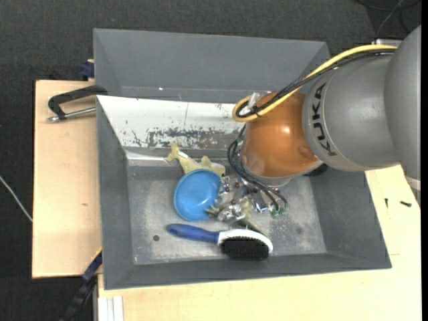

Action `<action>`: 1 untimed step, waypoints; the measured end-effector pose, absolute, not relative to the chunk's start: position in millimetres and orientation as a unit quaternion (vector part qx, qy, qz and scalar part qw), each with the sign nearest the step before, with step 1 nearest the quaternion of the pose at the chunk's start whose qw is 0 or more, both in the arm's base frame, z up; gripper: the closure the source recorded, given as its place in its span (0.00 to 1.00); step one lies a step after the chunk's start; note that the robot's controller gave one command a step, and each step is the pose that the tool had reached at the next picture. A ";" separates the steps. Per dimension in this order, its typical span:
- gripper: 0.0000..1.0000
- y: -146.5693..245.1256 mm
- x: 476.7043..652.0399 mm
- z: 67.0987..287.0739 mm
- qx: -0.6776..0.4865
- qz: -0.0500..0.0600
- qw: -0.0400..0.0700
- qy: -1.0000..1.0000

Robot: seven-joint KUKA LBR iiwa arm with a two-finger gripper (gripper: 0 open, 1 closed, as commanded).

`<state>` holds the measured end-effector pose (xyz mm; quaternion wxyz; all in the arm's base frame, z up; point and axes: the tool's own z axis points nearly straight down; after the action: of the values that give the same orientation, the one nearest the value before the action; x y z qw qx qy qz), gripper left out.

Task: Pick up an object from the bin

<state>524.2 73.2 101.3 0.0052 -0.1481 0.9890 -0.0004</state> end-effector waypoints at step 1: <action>1.00 55.2 529.3 112.0 -0.089 0.001 0.006 0.996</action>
Offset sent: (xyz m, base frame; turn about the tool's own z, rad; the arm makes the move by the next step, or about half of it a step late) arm 0.0022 -0.0189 0.0084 0.1203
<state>529.3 55.2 112.0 0.0060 -0.0888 0.9960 0.0006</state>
